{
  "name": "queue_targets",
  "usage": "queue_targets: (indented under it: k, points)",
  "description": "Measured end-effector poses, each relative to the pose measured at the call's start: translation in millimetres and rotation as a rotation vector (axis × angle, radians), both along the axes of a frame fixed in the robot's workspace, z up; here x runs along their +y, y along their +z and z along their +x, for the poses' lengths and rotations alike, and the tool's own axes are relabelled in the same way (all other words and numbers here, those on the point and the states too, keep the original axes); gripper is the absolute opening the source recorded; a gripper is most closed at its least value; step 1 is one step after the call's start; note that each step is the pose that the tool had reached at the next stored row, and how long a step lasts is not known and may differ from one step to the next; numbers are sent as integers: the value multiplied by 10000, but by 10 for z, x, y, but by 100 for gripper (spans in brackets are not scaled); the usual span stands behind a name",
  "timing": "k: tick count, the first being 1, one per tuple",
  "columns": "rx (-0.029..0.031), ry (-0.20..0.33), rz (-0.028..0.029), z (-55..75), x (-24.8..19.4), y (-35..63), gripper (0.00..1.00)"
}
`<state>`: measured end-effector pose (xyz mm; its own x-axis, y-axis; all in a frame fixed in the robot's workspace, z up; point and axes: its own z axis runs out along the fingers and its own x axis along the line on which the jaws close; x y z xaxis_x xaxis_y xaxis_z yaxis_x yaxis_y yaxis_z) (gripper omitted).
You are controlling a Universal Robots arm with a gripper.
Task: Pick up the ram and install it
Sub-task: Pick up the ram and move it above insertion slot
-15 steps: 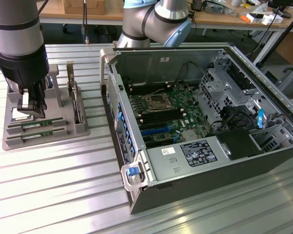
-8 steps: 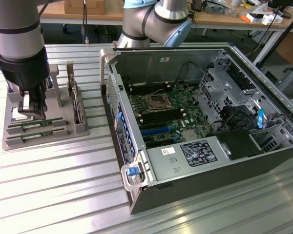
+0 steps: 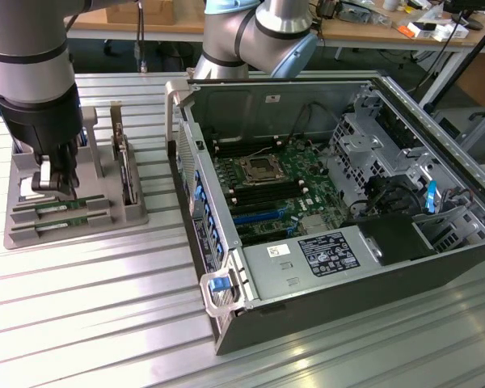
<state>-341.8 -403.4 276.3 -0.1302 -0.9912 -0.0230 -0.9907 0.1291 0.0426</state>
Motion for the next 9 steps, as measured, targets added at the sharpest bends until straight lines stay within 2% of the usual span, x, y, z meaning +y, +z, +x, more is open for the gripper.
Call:
queue_targets:
  k: [9]
  points:
    - [0, 1, 1, 0, -2, -73, 30]
